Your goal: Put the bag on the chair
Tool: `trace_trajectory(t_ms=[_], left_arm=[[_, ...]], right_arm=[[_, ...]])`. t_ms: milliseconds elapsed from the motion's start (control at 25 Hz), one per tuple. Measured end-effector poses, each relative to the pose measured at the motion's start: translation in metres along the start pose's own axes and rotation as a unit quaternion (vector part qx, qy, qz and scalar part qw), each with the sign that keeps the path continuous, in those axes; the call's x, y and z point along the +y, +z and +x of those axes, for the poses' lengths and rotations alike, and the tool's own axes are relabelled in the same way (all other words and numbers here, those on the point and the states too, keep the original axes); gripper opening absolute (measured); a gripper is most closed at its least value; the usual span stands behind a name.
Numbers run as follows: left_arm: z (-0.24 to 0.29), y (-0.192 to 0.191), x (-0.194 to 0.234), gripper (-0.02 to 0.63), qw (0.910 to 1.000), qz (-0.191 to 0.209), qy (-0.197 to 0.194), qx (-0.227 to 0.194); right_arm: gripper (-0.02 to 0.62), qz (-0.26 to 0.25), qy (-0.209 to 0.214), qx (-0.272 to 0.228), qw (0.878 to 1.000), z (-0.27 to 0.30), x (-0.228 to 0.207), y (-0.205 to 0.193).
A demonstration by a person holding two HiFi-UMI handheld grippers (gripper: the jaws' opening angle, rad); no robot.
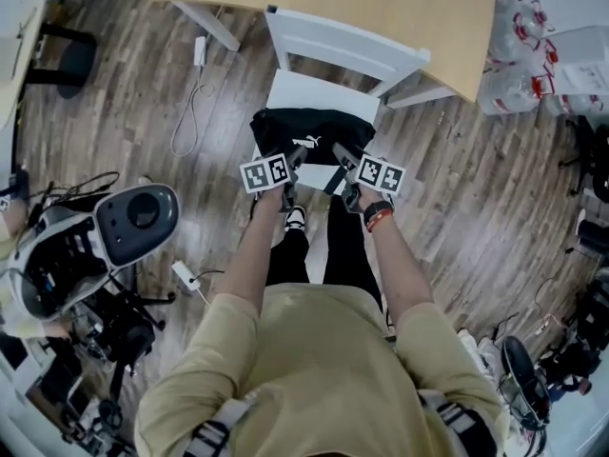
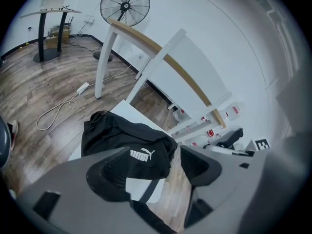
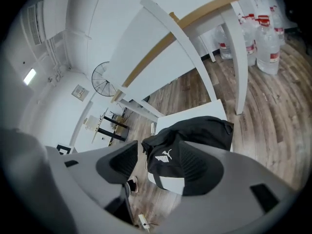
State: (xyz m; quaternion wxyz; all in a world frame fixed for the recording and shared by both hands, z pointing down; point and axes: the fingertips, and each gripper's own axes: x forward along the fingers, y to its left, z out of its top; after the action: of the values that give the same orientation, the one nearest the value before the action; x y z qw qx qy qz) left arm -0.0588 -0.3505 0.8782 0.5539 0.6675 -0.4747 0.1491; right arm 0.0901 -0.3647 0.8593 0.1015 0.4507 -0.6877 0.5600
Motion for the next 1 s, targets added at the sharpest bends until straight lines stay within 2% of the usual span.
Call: trace_trajectory(t_ms=[280, 560, 680, 880, 1000], left_arm=[[-0.045, -0.018, -0.029, 0.321, 0.9992, 0.04, -0.002, -0.009], [-0.107, -0.006, -0.033, 0.266, 0.9918, 0.112, -0.021, -0.057], [-0.132, 0.012, -0.061, 0.258, 0.9848, 0.148, -0.033, -0.084], [-0.216, 0.063, -0.159, 0.235, 0.9644, 0.23, -0.032, -0.127], [-0.245, 0.078, -0.189, 0.21, 0.9556, 0.255, -0.038, -0.143]], right_arm=[[0.266, -0.061, -0.03, -0.024, 0.997, -0.058, 0.017, -0.004], [0.265, -0.13, -0.055, -0.069, 0.988, -0.09, 0.068, -0.017], [0.264, -0.156, -0.052, -0.089, 0.982, -0.11, 0.09, -0.004], [0.247, -0.194, -0.041, -0.125, 0.972, -0.194, 0.167, 0.048], [0.227, -0.2, -0.029, -0.139, 0.969, -0.22, 0.195, 0.059]])
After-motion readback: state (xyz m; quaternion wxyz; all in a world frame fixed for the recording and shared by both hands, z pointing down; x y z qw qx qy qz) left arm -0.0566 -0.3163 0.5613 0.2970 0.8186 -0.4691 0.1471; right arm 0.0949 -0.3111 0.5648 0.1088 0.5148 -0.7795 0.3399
